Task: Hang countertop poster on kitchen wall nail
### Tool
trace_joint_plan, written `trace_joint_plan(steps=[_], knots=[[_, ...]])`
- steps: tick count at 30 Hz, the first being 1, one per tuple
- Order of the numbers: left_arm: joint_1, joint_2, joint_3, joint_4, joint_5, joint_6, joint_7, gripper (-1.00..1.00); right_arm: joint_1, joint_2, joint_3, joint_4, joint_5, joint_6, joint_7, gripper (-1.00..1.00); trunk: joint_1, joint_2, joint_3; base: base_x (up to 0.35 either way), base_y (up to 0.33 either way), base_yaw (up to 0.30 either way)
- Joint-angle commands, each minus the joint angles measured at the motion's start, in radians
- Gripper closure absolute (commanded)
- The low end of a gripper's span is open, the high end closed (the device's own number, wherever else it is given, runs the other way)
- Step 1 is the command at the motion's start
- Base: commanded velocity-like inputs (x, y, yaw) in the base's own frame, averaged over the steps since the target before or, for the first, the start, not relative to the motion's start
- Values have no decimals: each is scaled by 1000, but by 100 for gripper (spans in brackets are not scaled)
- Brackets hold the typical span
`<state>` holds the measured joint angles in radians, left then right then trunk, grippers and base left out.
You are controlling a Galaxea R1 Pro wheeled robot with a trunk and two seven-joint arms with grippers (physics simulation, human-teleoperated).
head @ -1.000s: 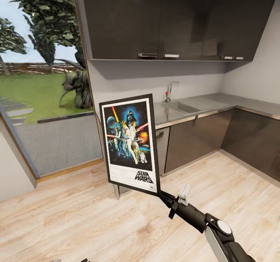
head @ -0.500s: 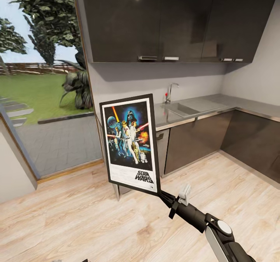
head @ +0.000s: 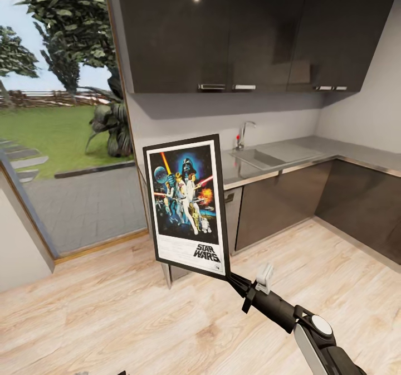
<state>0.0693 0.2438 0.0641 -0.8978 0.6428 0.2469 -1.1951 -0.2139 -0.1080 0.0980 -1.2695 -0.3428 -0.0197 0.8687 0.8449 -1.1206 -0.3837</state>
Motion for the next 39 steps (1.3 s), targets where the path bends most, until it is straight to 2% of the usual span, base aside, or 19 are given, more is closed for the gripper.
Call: trace_joint_plan(steps=[1, 16, 20, 21, 23, 26, 29, 39], knots=[[1, 0, 0, -1, 5, 11, -1, -100, -1, -1, 2, 1, -7, 0, 3, 100, -4, 7, 2, 0, 0, 0], [1, 0, 3, -2, 5, 9, -1, -100, -1, -1, 2, 1, -7, 0, 3, 100, -61, 112, 49, 0, 0, 0], [1, 2, 15, 4, 8, 4, -1, -100, -1, -1, 2, 1, -8, 0, 4, 100, -77, 140, 62, 0, 0, 0], [1, 2, 22, 10, 9, 4, 0, -100, -1, -1, 2, 1, -8, 0, 3, 100, -81, 147, 65, 0, 0, 0], [1, 2, 64, 38, 10, 2, -1, -100, -1, -1, 1, 1, -8, 0, 3, 100, -88, 161, 71, 0, 0, 0], [1, 0, 185, 86, 7, 2, -3, -100, -1, -1, 0, 1, -8, 0, 3, 100, -100, 182, 81, 0, 0, 0], [0, -1, 208, 94, 5, 2, -3, -100, -1, -1, 0, 1, -8, 0, 3, 100, -111, 203, 90, 0, 0, 0], [1, -1, 212, 94, 5, 3, -2, -100, -1, -1, 0, 1, -8, 0, 3, 100, -150, 273, 121, 0, 0, 0]])
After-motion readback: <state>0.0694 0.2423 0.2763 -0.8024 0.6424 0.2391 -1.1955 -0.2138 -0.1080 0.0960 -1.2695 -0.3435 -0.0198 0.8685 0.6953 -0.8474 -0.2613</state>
